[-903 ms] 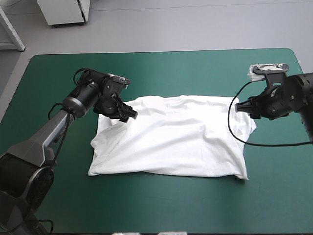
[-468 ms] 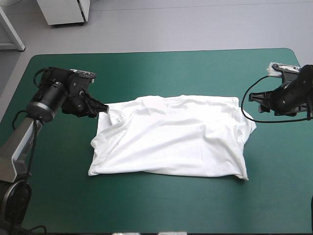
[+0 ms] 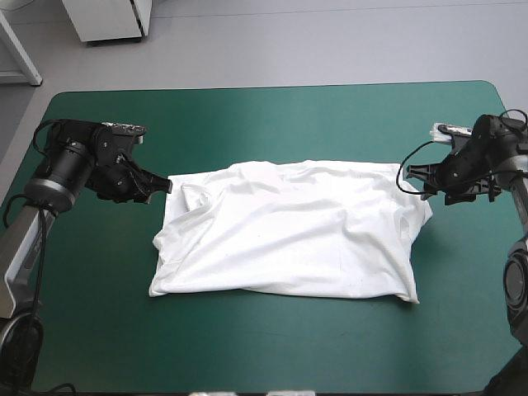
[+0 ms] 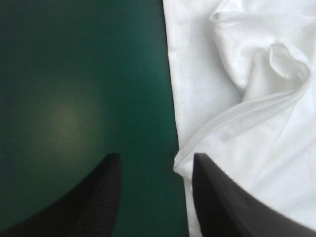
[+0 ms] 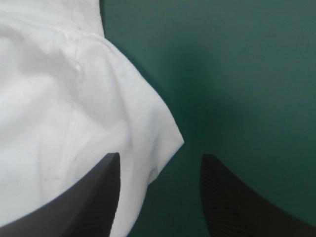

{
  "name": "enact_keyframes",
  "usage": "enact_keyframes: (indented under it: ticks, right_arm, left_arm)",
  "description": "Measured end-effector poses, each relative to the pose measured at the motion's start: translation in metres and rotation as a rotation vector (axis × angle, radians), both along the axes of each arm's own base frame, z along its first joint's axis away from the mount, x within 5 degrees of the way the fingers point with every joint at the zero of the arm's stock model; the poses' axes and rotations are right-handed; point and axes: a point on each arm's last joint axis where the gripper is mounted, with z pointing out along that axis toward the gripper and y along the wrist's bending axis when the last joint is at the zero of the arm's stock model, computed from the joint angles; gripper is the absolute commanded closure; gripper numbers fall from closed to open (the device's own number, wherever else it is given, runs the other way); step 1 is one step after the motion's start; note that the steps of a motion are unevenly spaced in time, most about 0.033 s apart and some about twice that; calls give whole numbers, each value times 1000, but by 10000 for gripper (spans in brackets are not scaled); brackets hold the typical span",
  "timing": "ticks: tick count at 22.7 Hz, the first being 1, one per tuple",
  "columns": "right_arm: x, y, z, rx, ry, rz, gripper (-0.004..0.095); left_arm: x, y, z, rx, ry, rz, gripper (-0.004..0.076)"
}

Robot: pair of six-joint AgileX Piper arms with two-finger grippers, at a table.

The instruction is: Fold the cloth

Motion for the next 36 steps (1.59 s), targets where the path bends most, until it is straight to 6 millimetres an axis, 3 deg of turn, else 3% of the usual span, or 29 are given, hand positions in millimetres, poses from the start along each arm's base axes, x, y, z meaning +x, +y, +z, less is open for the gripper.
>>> enact_keyframes:
  ticks: [13,19,22,24,26,31,33,36]
  right_arm:
    - [24,-2,-51,9,66,-5,445]
    - [25,14,-57,-9,97,50,767]
    - [23,19,-62,-24,117,63,818]
    - [21,19,-66,-24,122,61,927]
    - [20,19,-65,-24,121,61,925]
    - [21,30,-50,13,120,75,925]
    - [22,47,-13,33,45,125,925]
    - [23,69,16,102,-18,176,925]
  left_arm:
    - [0,0,0,1,-3,-4,399]
    - [0,0,0,3,-5,-12,399]
    - [0,0,0,4,-6,-14,399]
    - [0,1,0,12,-7,-15,399]
    - [1,2,0,23,-8,-14,399]
    - [0,2,0,27,-7,-14,399]
    - [1,2,0,26,-14,-15,399]
    - [1,2,0,25,-18,-15,399]
